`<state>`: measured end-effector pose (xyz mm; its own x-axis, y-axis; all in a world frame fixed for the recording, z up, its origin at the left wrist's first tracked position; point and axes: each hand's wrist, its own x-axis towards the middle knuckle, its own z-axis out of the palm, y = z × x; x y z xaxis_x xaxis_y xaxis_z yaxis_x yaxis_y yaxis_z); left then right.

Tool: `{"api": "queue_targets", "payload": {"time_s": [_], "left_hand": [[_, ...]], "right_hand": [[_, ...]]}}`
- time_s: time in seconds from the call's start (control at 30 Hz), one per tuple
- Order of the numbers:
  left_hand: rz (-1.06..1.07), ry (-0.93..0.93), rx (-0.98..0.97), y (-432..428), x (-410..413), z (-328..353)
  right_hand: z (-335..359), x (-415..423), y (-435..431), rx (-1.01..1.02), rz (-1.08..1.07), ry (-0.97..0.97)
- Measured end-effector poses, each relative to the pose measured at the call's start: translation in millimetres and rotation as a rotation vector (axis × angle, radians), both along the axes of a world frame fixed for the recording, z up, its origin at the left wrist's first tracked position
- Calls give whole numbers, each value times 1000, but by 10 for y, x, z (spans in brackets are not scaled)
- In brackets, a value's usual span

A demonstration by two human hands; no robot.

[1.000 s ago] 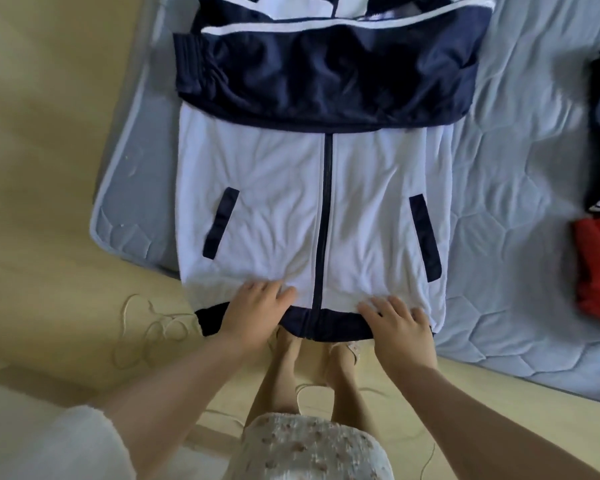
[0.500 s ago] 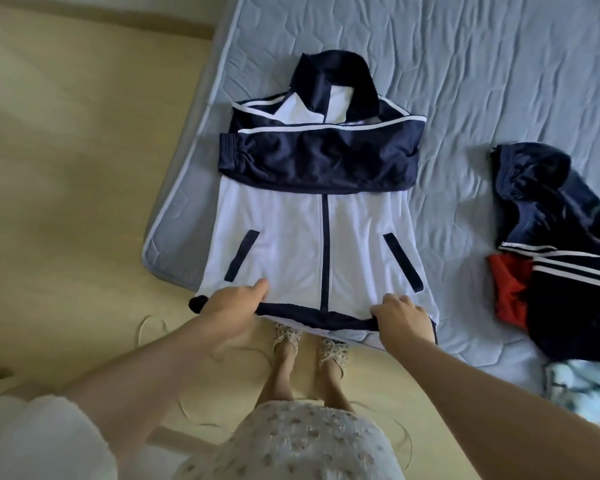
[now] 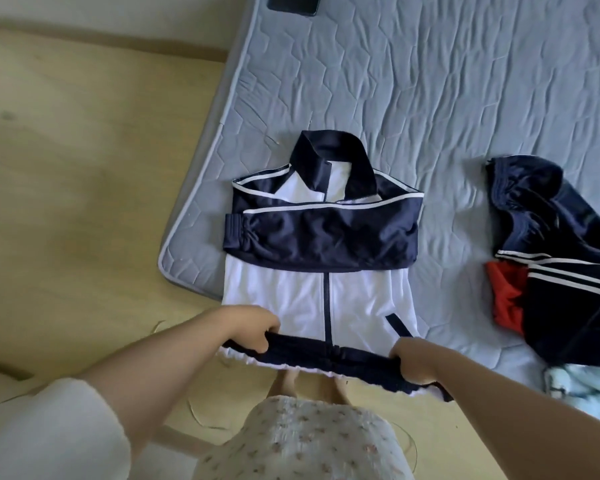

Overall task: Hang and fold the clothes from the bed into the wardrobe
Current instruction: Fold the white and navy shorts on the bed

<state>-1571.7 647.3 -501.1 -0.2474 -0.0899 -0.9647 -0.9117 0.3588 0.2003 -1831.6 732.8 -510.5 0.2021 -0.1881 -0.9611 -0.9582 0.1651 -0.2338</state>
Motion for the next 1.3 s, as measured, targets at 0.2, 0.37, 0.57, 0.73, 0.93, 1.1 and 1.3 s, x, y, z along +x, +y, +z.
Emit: {"api": "queue_targets", "payload": {"time_s": [0.2, 0.37, 0.57, 0.73, 0.93, 1.1, 1.3], "left_hand": [[-79, 73, -284, -635, -110, 50], [-88, 195, -567, -1363, -221, 83], [-44, 201, -780, -2377, -382, 99], [110, 285, -1239, -2835, -455, -290], [161, 112, -844, -2355, -327, -907], [492, -40, -712, -1889, -158, -1241], [1251, -156, -837, -1761, 248, -1655]], "right_hand": [[-34, -112, -530, -242, -60, 186], [18, -228, -1205, -649, -26, 380], [43, -334, -2138, -970, -178, 574], [-156, -345, -2678, -1078, -498, 572], [-606, -94, -2363, -734, -602, 429], [-915, 176, -1919, -455, -673, 309], [-1180, 459, -1630, -432, -1025, 238]]}}
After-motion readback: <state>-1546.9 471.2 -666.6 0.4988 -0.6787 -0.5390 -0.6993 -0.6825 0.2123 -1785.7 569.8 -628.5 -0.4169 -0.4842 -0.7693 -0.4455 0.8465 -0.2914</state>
